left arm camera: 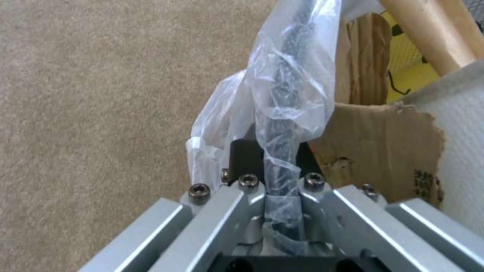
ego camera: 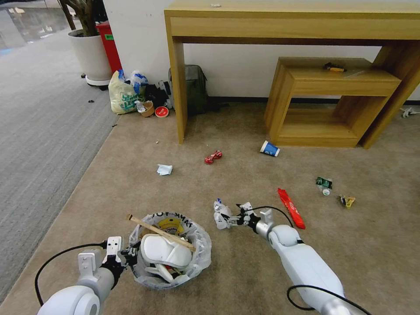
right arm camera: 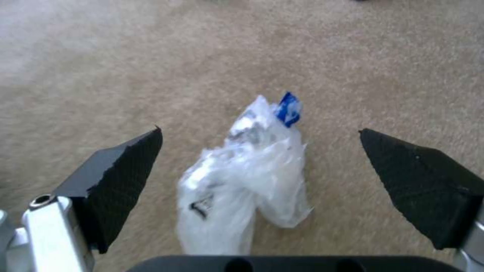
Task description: Pick up the trash bin and place the garbage on the floor into it.
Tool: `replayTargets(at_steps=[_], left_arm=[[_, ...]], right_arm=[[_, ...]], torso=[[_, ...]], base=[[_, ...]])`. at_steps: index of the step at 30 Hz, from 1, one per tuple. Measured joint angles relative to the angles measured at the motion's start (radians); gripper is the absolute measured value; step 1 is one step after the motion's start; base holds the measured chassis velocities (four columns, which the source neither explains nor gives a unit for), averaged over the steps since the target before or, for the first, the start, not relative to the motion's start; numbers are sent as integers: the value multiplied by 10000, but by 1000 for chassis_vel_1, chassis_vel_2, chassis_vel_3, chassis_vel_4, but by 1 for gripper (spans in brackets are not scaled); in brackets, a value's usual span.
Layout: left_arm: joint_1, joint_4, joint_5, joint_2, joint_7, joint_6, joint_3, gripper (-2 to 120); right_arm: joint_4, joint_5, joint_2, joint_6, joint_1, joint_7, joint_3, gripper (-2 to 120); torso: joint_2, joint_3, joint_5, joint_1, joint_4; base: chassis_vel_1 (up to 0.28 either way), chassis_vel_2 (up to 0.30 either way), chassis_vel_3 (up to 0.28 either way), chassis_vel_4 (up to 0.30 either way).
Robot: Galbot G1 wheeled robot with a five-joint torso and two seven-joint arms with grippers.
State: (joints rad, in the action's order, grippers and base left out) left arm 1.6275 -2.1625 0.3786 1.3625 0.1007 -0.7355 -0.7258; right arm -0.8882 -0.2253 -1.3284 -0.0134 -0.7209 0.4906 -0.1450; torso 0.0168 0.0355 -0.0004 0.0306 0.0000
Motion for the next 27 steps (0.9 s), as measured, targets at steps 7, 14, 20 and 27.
replayTargets(at_steps=[7, 14, 20, 27], left_arm=[[-58, 84, -46, -43, -2, 0, 129, 0], [-69, 89, -25, -75, -35, 0, 134, 0], [-35, 93, -11, -75, -54, 0, 181, 0], [44, 47, -17, -130, -56, 0, 224, 0]], right_arm=[[1480, 201, -583, -81, 769, -80, 113, 100], [2303, 222, -919, -66, 1023, -25, 99, 95], [2761, 240, -1114, 205, 1080, -78, 136, 70], [3134, 506, -1269, 484, 1186, -97, -76, 49]], torso=[[0, 1, 3, 0, -1], [0, 0, 3, 0, -1], [-1, 0, 3, 0, -2], [0, 0, 4, 0, -2]], base=[[0, 0, 0, 0], [0, 0, 0, 0], [0, 0, 0, 0], [0, 0, 0, 0]])
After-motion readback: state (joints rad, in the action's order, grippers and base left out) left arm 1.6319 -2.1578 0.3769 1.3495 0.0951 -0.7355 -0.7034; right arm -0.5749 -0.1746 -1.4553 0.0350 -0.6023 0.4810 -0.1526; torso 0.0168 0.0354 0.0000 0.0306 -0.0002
